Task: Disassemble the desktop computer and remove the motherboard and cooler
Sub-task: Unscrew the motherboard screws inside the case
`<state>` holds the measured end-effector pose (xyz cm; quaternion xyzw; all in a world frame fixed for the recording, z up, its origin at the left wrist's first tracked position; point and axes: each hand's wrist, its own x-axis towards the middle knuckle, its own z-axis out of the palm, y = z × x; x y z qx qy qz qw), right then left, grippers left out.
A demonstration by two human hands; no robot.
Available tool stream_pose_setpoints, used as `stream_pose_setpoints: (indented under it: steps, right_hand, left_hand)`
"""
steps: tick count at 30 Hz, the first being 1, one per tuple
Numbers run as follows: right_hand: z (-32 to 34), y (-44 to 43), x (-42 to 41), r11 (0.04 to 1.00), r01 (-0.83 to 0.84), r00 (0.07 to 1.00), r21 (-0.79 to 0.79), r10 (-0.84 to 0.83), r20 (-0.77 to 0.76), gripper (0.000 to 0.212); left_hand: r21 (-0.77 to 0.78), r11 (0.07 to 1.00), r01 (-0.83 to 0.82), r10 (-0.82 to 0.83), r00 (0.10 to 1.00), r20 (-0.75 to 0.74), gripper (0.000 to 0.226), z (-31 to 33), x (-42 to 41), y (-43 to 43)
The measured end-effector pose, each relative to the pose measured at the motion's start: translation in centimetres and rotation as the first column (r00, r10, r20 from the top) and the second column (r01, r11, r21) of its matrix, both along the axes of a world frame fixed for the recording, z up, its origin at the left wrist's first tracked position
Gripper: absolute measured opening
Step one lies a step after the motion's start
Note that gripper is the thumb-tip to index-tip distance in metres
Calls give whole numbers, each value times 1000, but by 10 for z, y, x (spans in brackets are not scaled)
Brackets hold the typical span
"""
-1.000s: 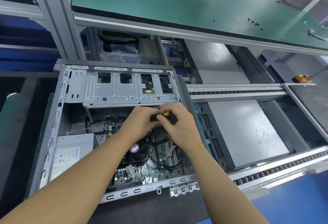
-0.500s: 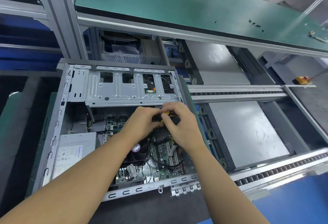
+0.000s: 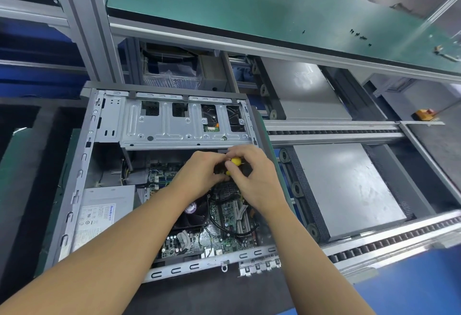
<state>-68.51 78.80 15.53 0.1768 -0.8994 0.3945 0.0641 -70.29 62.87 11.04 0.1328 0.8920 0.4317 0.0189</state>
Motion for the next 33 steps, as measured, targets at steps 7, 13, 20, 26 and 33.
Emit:
stream_pose_setpoints:
  steps: [7,13,20,26,33]
  right_hand:
    - [0,1,1,999,21,1000,25,-21,17,27]
    - [2,0,4,1000,-14,998,28,13,65,42]
    - [-1,-3,0,993,58,998,99,-59,6,13]
    - [5,-1,3,998,-17,1000,65,16,12,31]
    - [1,-3,2,994,27,999,101,-23,-35,15]
  left_hand:
    - [-13,999,44,-44,999,27,36,0,1,-1]
    - [-57,997,46,-46,999,8,32,0,0,1]
    - [-61,997,42,-45,998,-38,30,-1,-1,0]
    - [21,1000,21,-21,1000,-10,40,-2,0,-1]
    - [-24,999,42,-44,994,-96,30,0,-1,-1]
